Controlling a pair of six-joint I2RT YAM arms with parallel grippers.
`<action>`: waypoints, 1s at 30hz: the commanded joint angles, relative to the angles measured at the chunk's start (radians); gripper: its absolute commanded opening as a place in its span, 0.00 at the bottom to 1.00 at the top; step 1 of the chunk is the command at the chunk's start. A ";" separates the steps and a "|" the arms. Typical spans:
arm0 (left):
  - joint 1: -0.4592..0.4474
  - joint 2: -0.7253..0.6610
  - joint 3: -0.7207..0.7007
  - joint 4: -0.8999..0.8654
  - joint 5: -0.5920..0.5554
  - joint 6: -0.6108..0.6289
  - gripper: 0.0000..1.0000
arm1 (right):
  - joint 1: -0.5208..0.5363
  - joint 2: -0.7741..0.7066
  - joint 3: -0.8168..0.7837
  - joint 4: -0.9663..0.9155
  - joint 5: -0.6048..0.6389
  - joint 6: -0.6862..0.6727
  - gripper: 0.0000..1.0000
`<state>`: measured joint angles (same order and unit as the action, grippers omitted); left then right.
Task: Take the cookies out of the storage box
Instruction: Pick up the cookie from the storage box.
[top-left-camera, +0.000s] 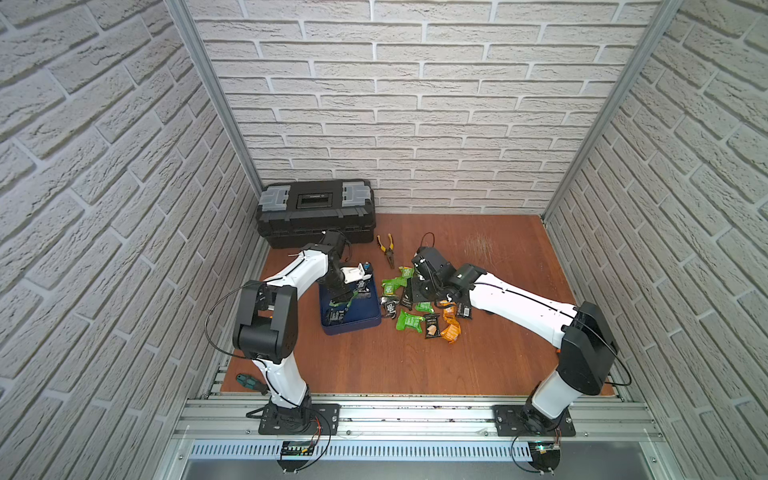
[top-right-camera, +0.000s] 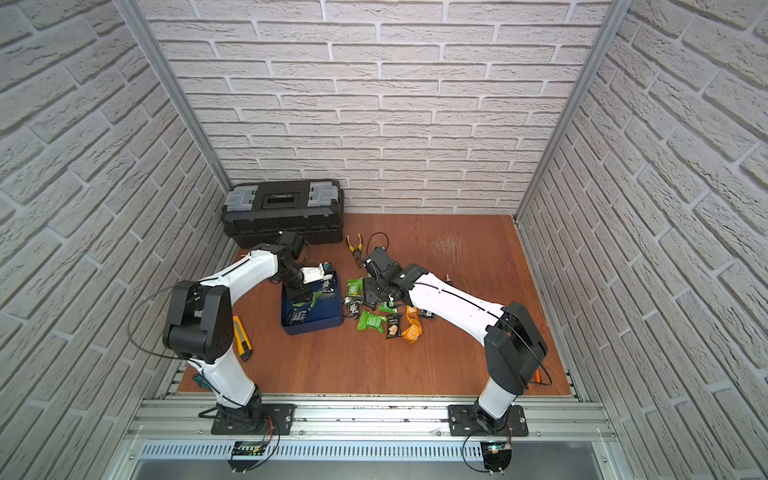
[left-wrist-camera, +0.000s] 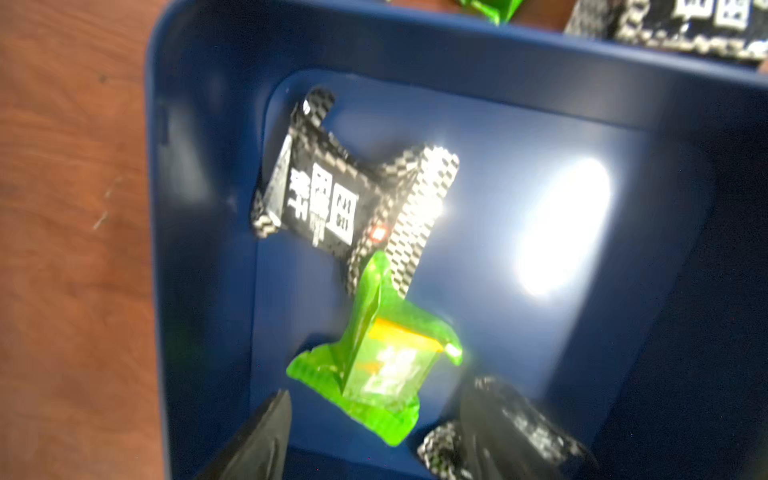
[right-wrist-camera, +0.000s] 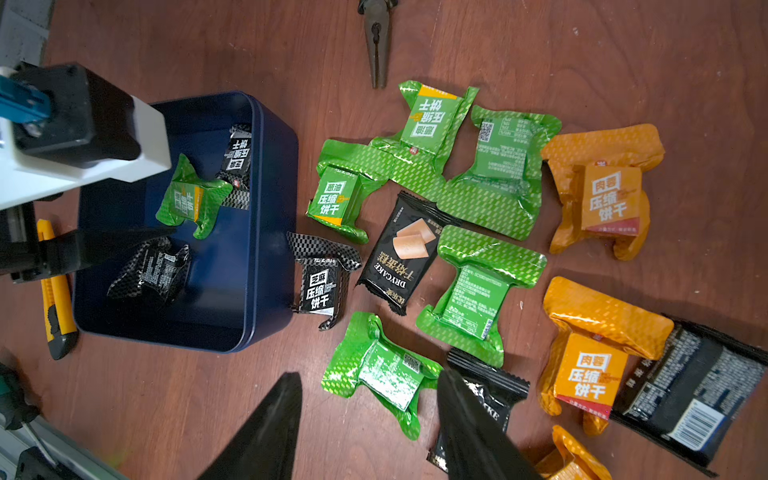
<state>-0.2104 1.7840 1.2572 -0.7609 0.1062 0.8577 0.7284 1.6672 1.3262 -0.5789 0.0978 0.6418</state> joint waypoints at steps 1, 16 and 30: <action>0.007 0.028 0.020 -0.036 0.050 0.008 0.71 | -0.007 -0.041 -0.016 0.027 0.002 0.010 0.58; 0.017 0.059 0.043 -0.034 -0.005 0.006 0.61 | -0.016 -0.051 -0.038 0.033 -0.009 0.013 0.57; 0.012 0.101 0.025 -0.006 -0.005 0.018 0.57 | -0.024 -0.064 -0.058 0.041 -0.015 0.014 0.57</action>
<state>-0.2008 1.8618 1.2774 -0.7719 0.0967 0.8616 0.7124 1.6470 1.2858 -0.5621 0.0845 0.6476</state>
